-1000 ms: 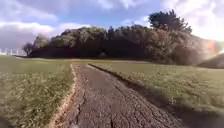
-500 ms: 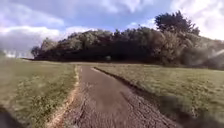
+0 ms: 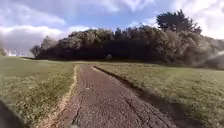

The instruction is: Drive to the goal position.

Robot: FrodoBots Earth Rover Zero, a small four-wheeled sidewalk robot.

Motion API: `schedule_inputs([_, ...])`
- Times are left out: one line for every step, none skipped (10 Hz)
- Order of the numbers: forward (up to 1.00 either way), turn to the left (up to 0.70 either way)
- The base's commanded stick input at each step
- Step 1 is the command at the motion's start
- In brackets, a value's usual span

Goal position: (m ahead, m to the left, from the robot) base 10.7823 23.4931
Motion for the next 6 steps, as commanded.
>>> schedule_inputs([0.85, 0.00])
schedule_inputs([0.85, 0.00])
schedule_inputs([0.85, 0.00])
schedule_inputs([0.85, 0.00])
schedule_inputs([0.85, 0.00])
schedule_inputs([0.85, 0.00])
